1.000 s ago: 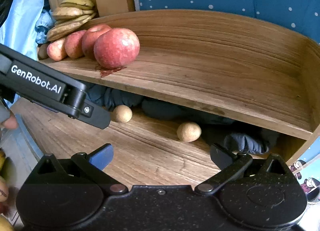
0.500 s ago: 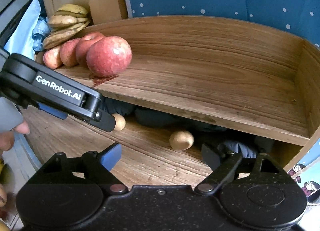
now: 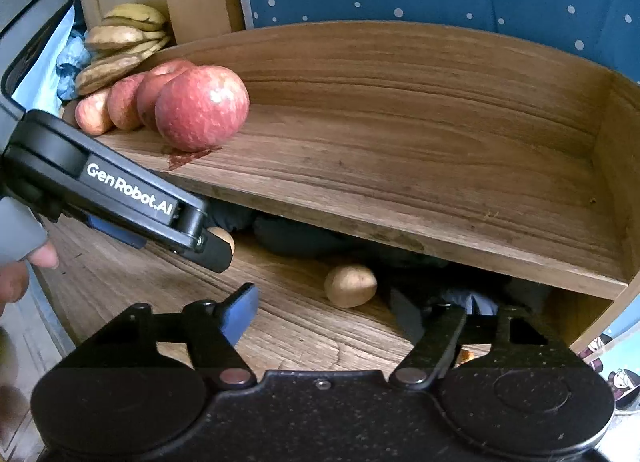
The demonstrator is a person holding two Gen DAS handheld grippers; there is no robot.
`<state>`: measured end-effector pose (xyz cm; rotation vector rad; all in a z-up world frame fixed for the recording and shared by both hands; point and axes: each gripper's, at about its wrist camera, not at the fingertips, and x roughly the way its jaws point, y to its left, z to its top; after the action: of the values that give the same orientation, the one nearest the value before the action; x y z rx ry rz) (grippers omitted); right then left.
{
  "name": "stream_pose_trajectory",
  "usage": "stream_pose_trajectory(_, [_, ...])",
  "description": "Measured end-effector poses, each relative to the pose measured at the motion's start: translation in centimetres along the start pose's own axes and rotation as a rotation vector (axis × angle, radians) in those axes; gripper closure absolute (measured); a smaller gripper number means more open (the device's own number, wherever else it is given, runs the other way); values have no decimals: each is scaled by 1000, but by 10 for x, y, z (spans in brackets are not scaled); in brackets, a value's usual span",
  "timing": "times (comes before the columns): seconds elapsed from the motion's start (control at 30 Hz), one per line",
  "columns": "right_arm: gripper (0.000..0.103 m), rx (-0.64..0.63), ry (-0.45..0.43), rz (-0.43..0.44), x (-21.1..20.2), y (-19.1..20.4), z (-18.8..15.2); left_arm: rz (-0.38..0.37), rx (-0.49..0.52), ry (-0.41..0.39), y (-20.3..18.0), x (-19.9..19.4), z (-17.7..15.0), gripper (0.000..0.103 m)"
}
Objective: Organize fruits
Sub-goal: 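Move both open grippers toward the small brown fruits under the shelf, then close left gripper on a small brown fruit while right gripper grasps another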
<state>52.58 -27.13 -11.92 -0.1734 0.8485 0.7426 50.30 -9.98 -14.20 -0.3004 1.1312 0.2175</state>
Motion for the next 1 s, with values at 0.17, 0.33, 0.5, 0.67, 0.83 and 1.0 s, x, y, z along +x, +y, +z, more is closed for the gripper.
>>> stream_pose_trajectory(0.17, [40, 1, 4, 10, 4, -3, -1, -1, 2, 4, -6, 6, 0, 21])
stream_pose_trajectory(0.33, [40, 15, 3, 13, 5, -3, 1, -4, -1, 6, -12, 4, -4, 24])
stream_pose_trajectory(0.5, [42, 3, 8, 1, 5, -2, 2, -3, -15, 20, -11, 8, -5, 32])
stream_pose_trajectory(0.67, [49, -7, 5, -22, 7, 0, 3, -1, -28, 3, -10, 6, -5, 43])
stream_pose_trajectory(0.83, [57, -13, -8, -31, 9, 1, 3, 7, -37, -16, -13, 4, -9, 52])
stream_pose_trajectory(1.0, [59, -21, -17, -44, 12, 4, 4, -11, -42, -32, -12, -3, -20, 70])
